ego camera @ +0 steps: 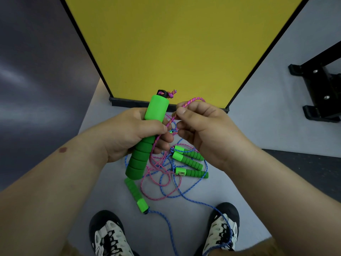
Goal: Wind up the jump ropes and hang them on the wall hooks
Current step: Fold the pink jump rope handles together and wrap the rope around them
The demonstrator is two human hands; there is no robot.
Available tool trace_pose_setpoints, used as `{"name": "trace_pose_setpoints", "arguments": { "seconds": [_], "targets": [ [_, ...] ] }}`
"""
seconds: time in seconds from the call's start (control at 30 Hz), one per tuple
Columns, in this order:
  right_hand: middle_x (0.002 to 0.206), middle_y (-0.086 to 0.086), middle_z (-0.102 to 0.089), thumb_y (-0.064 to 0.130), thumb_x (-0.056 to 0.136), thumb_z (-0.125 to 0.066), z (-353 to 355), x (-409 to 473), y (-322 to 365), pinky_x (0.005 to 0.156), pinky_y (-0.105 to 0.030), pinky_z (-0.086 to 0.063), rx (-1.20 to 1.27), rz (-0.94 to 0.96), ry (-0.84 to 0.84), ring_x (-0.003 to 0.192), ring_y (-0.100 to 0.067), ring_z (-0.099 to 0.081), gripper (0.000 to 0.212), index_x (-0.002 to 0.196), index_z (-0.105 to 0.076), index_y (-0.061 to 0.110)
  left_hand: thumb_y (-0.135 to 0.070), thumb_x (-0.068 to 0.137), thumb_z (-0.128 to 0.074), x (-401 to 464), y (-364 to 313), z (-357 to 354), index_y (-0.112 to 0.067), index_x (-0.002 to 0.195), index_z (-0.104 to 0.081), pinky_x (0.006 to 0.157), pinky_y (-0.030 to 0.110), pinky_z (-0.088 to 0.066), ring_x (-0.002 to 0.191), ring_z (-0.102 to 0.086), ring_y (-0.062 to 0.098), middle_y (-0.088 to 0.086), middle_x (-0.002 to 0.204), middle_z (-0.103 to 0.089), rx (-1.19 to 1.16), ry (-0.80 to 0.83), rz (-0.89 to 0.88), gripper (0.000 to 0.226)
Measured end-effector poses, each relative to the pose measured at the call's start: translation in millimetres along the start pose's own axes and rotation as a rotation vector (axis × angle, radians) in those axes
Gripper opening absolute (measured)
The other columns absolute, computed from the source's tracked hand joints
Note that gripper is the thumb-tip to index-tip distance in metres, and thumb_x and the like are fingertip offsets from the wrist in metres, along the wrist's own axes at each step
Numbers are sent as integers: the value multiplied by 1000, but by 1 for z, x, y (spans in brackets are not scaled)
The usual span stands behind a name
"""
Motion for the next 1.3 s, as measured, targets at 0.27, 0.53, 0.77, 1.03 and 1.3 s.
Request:
{"name": "trace_pose_setpoints", "arguments": {
  "seconds": [0.27,0.53,0.77,1.03,1.3],
  "targets": [
    [77,-4,-63,11,96,-65,24,7,18,63,-23,-53,118,68,-161,64,-12,-59,9,87,-65,13,-1,97,-56,-1,1,1,-5,94,-61,60,30,-60,66,-70,20,11,77,-73,-5,7,0,7],
    [78,-4,-65,16,97,-65,23,7,14,61,-24,-53,159,21,-155,61,-11,-59,8,90,-62,12,0,96,-57,-1,1,1,-3,93,-60,58,30,-58,65,-70,20,12,76,-73,-1,-3,-4,6],
    [73,-5,-62,11,96,-64,-5,-1,-7,67,-25,-52,13,-59,56,64,-13,-59,17,79,-63,13,0,95,-58,0,2,-1,-4,92,-62,60,29,-59,64,-70,19,10,75,-73,10,4,1,7],
    [75,-4,-64,9,95,-64,10,3,4,62,-22,-53,63,4,-88,64,-12,-60,8,87,-65,11,-1,96,-57,-1,2,0,-4,97,-60,62,30,-60,67,-71,19,10,78,-74,3,4,10,4],
    [82,-6,-62,13,95,-67,35,8,25,64,-24,-55,200,74,-221,63,-12,-59,8,90,-60,12,0,95,-60,-1,1,-1,-5,94,-60,62,31,-60,67,-71,19,10,77,-74,10,10,5,5]
  ]
}}
Point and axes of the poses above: each hand's wrist, its own x-axis towards the middle knuckle, its own z-axis out of the back of the hand, y = z × x, the point moved 7 cm from there along x, towards the middle knuckle
